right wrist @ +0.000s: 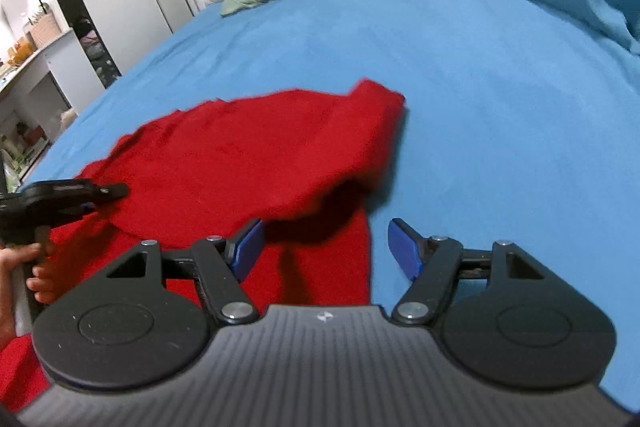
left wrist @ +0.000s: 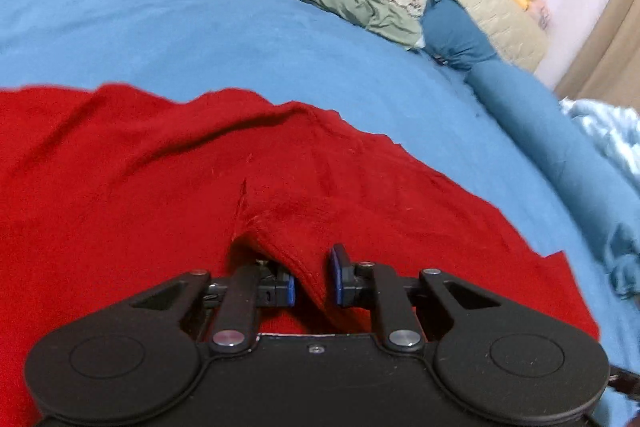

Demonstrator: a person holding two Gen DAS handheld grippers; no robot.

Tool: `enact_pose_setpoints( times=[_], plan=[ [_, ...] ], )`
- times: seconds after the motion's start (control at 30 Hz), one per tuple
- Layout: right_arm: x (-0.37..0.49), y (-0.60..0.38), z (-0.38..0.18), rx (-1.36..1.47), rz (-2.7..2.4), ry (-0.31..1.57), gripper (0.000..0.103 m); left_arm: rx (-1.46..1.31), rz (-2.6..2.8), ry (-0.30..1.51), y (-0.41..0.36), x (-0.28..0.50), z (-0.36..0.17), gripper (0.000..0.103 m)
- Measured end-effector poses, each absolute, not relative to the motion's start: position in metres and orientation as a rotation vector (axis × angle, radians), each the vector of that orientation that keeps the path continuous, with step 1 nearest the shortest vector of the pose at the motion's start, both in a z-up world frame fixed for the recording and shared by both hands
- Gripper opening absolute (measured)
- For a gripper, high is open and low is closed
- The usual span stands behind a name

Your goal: Fold small clothes

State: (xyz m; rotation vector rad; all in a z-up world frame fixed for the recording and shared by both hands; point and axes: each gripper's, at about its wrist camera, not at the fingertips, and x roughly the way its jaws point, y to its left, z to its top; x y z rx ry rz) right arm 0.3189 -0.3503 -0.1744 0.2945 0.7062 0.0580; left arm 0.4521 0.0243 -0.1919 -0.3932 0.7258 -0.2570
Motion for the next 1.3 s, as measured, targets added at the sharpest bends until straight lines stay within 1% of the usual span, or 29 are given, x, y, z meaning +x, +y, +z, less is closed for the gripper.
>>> enact_pose_setpoints(
  times=[0.07, 0.1, 0.13, 0.17, 0.3, 0.4, 0.5, 0.63, 0.77, 0.93, 1.0, 1.1, 1.17, 1.23, 1.27, 1.3],
  plan=[
    [0.319, -0.348, -0.181, 0.271, 0.046, 0.718, 0.086, -0.371, -0.265, 0.711, 0.024, 0.449, -0.192, 0.018],
    [0.32, -0.346, -0.183, 0.247, 0.037, 0.72, 0.09, -0.355, -0.264, 0.708, 0.023, 0.449, -0.19, 0.01],
    [0.322, -0.342, -0.184, 0.219, 0.029, 0.721, 0.092, -0.337, -0.263, 0.707, 0.02, 0.448, -0.189, 0.004],
    [0.325, -0.337, -0.187, 0.188, 0.022, 0.723, 0.094, -0.331, -0.263, 0.701, 0.016, 0.448, -0.185, 0.004],
    [0.338, -0.324, -0.196, 0.081, 0.001, 0.716, 0.095, -0.345, -0.24, 0.603, 0.024, 0.44, -0.159, 0.004],
    [0.346, -0.314, -0.199, 0.011, -0.014, 0.702, 0.094, -0.315, -0.158, 0.508, 0.043, 0.43, -0.142, 0.004],
    [0.355, -0.302, -0.201, -0.048, -0.025, 0.698, 0.094, -0.313, -0.114, 0.469, 0.063, 0.422, -0.138, 0.004],
    [0.367, -0.292, -0.203, -0.115, -0.037, 0.696, 0.093, -0.303, -0.068, 0.463, 0.08, 0.418, -0.144, 0.004],
    [0.378, -0.301, -0.2, -0.132, -0.084, 0.69, 0.093, -0.355, -0.068, 0.469, 0.084, 0.422, -0.145, 0.004],
    [0.365, -0.308, -0.194, -0.235, -0.106, 0.634, 0.092, -0.341, -0.092, 0.451, 0.077, 0.422, -0.14, 0.004],
    [0.356, -0.32, -0.194, -0.209, -0.112, 0.616, 0.092, -0.339, -0.098, 0.464, 0.078, 0.421, -0.144, 0.005],
    [0.349, -0.332, -0.205, -0.185, -0.1, 0.656, 0.092, -0.324, -0.091, 0.511, 0.081, 0.418, -0.159, 0.006],
    [0.342, -0.334, -0.209, -0.191, -0.082, 0.657, 0.092, -0.329, -0.09, 0.566, 0.085, 0.414, -0.173, 0.008],
    [0.339, -0.336, -0.209, -0.188, -0.075, 0.658, 0.092, -0.33, -0.087, 0.597, 0.09, 0.407, -0.181, 0.013],
    [0.339, -0.338, -0.207, -0.175, -0.069, 0.662, 0.092, -0.332, -0.08, 0.605, 0.093, 0.403, -0.182, 0.013],
    [0.337, -0.341, -0.205, -0.165, -0.062, 0.667, 0.092, -0.335, -0.07, 0.611, 0.096, 0.397, -0.182, 0.016]
  ],
)
